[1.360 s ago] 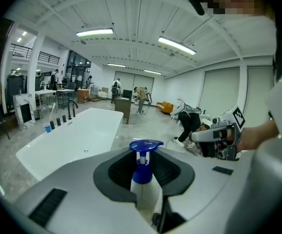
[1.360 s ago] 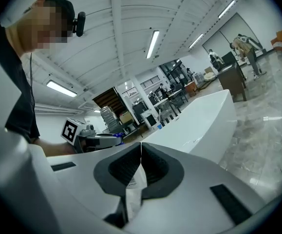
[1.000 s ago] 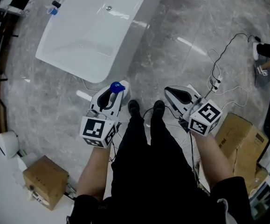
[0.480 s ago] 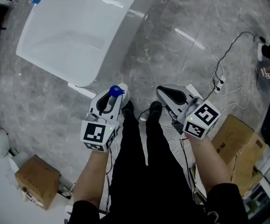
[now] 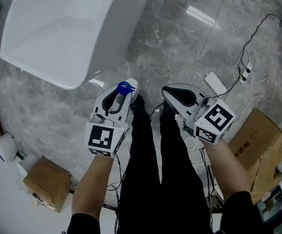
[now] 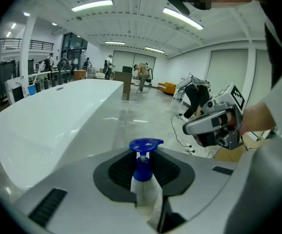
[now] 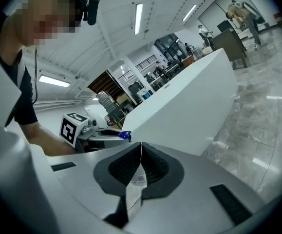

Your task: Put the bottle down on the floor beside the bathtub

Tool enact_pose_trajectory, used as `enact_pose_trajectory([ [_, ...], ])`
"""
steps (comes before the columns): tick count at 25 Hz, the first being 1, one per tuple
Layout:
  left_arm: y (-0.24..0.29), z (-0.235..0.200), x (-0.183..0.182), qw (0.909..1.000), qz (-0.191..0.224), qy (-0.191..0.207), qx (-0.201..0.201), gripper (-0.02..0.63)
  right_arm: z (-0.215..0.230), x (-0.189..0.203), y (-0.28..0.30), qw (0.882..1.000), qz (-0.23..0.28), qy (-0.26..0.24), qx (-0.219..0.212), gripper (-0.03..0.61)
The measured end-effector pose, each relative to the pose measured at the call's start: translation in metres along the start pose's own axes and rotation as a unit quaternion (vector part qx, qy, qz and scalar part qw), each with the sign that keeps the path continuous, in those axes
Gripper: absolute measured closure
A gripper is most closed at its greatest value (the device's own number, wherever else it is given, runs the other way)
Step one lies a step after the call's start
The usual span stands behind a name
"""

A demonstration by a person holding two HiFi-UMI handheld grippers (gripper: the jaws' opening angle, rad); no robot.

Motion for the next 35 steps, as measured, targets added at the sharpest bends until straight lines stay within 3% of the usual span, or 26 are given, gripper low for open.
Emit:
enact_pose_trajectory([
  [3,0.032,-0.005,0.023,0.9999,-0.005,0.009,0.000,0.521,0.025,0.029,0.014,1.000,-0.012,0.010,0.004,0.550],
  [7,0.069,-0.015,0.051,0.9999,0.001,-0.016,-0.003,0.520,0.054,0.059,0.030,0.999,-0.039,0.018,0.008,0.551],
  [15,0.124,-0.026,0.094,0.9988,-0.023,-0.042,0.008,0.520,0.093,0.084,0.041,0.998,-0.059,0.021,0.015,0.551],
  [20,0.160,-0.032,0.104,0.9984,-0.048,-0.008,0.028,0.520,0.125,0.094,0.055,0.998,-0.048,0.022,0.040,0.551],
  [22,0.175,-0.036,0.108,0.9979,-0.056,0.008,0.033,0.520,0.139,0.098,0.065,0.998,-0.040,0.023,0.052,0.551],
  [25,0.190,-0.040,0.115,0.9977,-0.060,0.000,0.033,0.520,0.162,0.099,0.069,0.994,0.005,0.049,0.097,0.551],
  [28,0.197,-0.046,0.119,0.9980,-0.056,-0.009,0.027,0.518,0.177,0.092,0.065,0.977,0.098,0.106,0.156,0.551],
  [30,0.208,-0.056,0.126,0.9982,-0.055,-0.012,0.022,0.518,0.182,0.093,0.074,0.968,0.126,0.121,0.179,0.551],
  [32,0.221,-0.064,0.137,0.9980,-0.059,-0.011,0.015,0.518,0.182,0.103,0.091,0.967,0.127,0.122,0.183,0.551],
  [35,0.241,-0.067,0.156,0.9974,-0.065,0.008,0.029,0.517,0.180,0.134,0.120,0.975,0.110,0.107,0.160,0.551],
])
Point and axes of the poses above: the fingertips, and each gripper's own axes: y forward along the fingers, z to its right, x out of its underside, the point moved 7 cm from there along -y, backward along the fingers, and after that the axes turned 3 degrees about -z, right-handed, at the moved point
